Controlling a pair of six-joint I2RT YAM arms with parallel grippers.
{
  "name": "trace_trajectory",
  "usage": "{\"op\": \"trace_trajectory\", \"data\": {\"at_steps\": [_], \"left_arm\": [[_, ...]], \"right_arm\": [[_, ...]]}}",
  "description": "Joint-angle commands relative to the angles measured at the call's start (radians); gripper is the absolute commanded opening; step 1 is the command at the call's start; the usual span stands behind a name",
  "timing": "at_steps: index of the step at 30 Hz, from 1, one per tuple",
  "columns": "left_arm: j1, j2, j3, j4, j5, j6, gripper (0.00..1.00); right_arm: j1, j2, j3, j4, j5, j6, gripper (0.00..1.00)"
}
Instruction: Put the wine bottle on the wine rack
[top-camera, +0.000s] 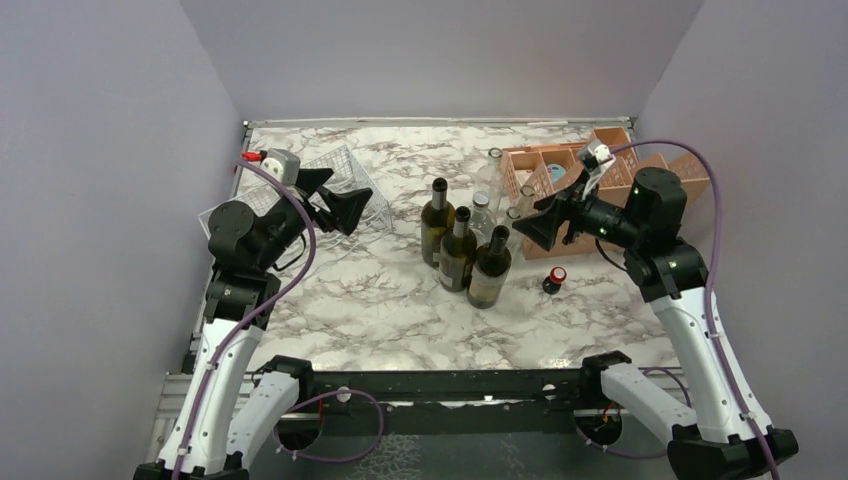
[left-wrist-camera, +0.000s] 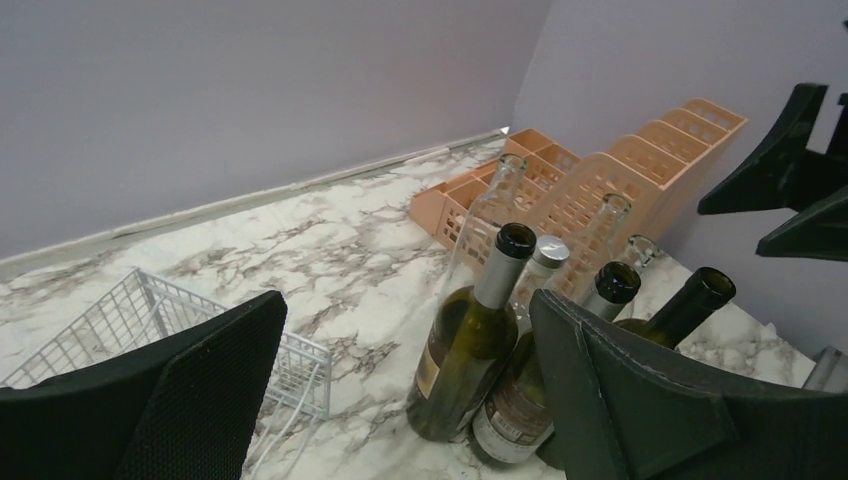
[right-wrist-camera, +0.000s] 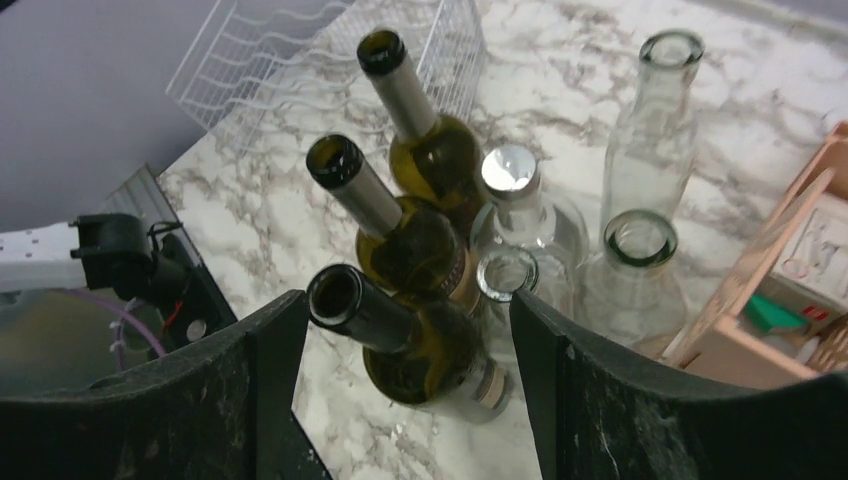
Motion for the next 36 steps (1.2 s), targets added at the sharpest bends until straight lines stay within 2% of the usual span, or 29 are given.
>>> {"op": "trace_trajectory", "data": {"at_steps": [1, 9, 14, 22, 25, 31, 36], "left_arm": [[0.007, 0.019, -0.023, 0.099, 0.086, -0.037, 0.99], [0.006, 0.042, -0.055, 0.145, 0.100, -0.073, 0.99], [0.007, 0.047, -0.069, 0.168, 0.101, -0.084, 0.99], [0.006, 0.042, -0.076, 0.156, 0.076, -0.083, 0.99], [0.006, 0.037, -0.081, 0.155, 0.067, -0.080, 0.99], [0.006, 0.052, -0.079, 0.155, 0.069, -0.077, 0.99], [0.006, 0.073, -0.069, 0.159, 0.070, -0.077, 0.99]], "right_arm": [[-0.007, -0.014, -0.072, 0.035, -0.120, -0.044, 0.75], [0.013, -0.007, -0.104, 0.105, -0.212, -0.045, 0.67], [0.047, 0.010, -0.118, 0.154, -0.207, -0.048, 0.65], [0.228, 0.007, -0.178, 0.270, -0.016, -0.129, 0.66], [0.234, 0.011, -0.194, 0.289, 0.021, -0.156, 0.66], [0.237, -0.009, -0.243, 0.303, -0.008, -0.233, 0.66], [0.237, -0.025, -0.282, 0.319, -0.072, -0.284, 0.57]]}}
